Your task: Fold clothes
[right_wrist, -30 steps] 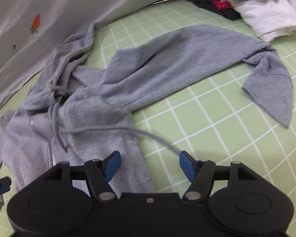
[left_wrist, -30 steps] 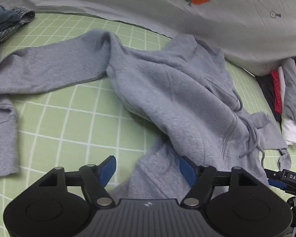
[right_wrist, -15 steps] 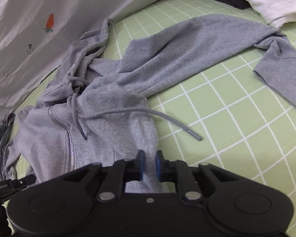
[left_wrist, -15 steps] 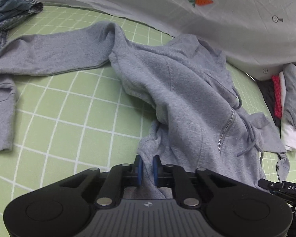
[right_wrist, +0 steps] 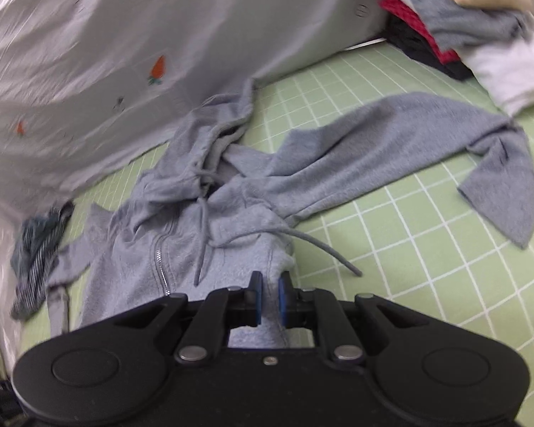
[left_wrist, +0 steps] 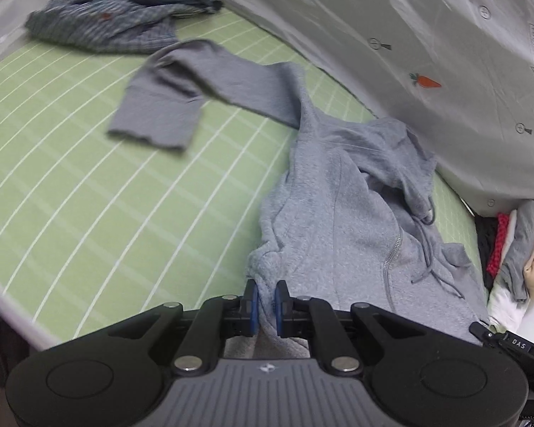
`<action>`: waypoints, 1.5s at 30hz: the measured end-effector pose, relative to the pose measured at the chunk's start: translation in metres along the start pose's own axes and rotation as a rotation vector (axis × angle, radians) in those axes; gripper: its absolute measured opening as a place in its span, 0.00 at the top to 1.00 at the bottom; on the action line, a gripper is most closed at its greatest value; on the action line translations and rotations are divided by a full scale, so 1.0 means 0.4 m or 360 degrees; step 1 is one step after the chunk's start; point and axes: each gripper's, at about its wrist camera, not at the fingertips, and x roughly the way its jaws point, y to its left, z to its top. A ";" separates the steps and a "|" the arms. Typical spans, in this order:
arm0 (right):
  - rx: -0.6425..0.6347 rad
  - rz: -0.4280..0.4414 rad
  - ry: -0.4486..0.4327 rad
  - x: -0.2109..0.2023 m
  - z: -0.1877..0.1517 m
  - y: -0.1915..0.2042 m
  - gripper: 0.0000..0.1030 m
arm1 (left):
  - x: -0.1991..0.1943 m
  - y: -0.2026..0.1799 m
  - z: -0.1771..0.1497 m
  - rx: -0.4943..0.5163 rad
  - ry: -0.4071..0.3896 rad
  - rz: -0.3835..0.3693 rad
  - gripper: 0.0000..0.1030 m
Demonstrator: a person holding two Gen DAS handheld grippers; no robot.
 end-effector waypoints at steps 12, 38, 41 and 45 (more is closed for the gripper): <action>-0.0042 -0.0107 0.0111 0.009 -0.059 -0.031 0.45 | 0.007 -0.106 -0.044 0.0354 -0.0034 0.0281 0.24; 0.0423 -0.0440 -0.0147 -0.052 0.052 -0.387 0.00 | 0.334 -0.307 -0.069 0.0515 0.0152 0.0375 0.00; 0.0513 -0.0474 -0.0191 -0.043 0.109 -0.471 0.00 | 0.351 -0.333 -0.086 0.0556 0.0127 0.0486 0.00; 0.0444 -0.0605 -0.0247 -0.021 0.186 -0.548 0.01 | 0.361 -0.344 -0.089 0.0522 0.0100 0.0558 0.00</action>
